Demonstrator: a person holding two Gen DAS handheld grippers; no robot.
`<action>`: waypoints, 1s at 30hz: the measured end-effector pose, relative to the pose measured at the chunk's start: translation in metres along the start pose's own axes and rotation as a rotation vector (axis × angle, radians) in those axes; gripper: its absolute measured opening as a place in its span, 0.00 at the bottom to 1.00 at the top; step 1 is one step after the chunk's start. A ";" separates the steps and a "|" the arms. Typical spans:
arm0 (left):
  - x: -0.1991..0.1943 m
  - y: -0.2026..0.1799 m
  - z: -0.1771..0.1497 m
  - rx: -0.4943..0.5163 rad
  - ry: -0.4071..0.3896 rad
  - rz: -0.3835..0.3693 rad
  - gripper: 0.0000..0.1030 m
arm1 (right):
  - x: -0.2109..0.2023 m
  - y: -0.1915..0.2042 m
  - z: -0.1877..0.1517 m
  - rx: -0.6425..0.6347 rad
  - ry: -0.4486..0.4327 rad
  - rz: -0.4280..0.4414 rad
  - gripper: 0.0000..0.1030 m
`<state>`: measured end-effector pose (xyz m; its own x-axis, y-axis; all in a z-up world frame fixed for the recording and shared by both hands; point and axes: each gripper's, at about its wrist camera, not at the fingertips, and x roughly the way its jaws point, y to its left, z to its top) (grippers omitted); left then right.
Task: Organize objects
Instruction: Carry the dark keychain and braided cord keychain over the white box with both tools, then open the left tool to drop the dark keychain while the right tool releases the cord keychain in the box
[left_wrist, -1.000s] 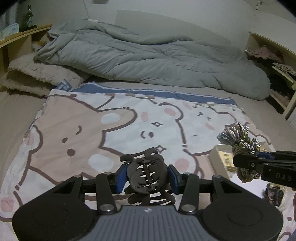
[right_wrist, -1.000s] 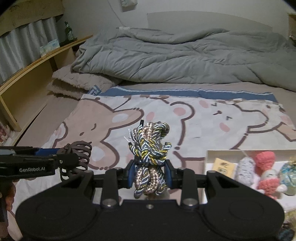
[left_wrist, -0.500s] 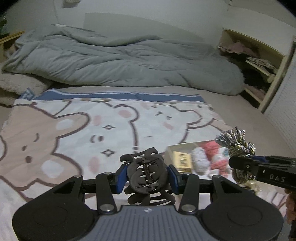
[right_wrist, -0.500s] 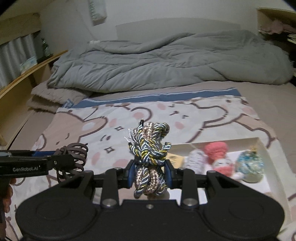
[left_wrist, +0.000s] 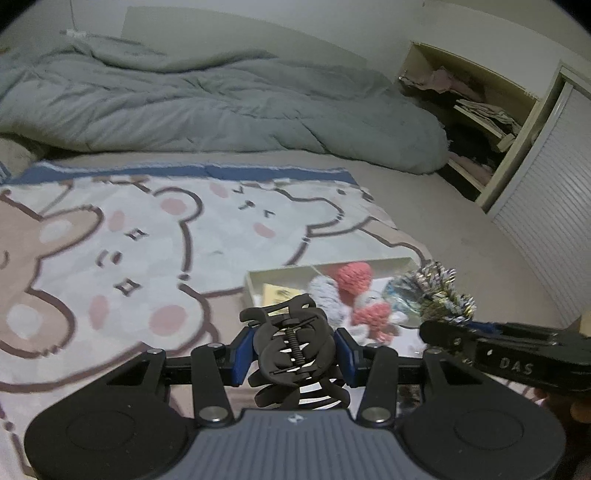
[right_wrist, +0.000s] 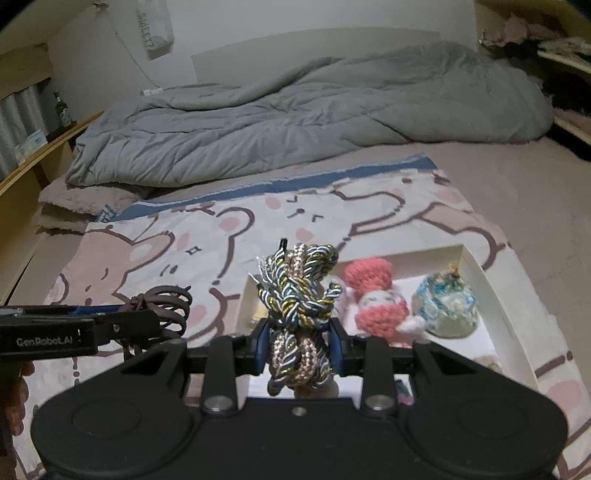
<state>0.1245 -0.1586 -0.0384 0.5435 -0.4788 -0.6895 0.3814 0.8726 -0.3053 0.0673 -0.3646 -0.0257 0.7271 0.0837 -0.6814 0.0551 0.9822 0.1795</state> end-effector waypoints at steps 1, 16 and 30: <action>0.003 -0.003 -0.001 -0.006 0.009 -0.010 0.46 | 0.002 -0.005 -0.002 0.010 0.012 0.001 0.33; 0.065 -0.032 -0.033 -0.047 0.184 -0.060 0.46 | 0.042 -0.037 -0.038 0.076 0.249 0.024 0.33; 0.075 -0.034 -0.038 -0.033 0.230 -0.003 0.65 | 0.061 -0.042 -0.049 0.086 0.345 0.004 0.43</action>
<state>0.1238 -0.2207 -0.1044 0.3558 -0.4502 -0.8189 0.3565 0.8754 -0.3264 0.0757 -0.3922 -0.1100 0.4545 0.1535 -0.8774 0.1210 0.9653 0.2315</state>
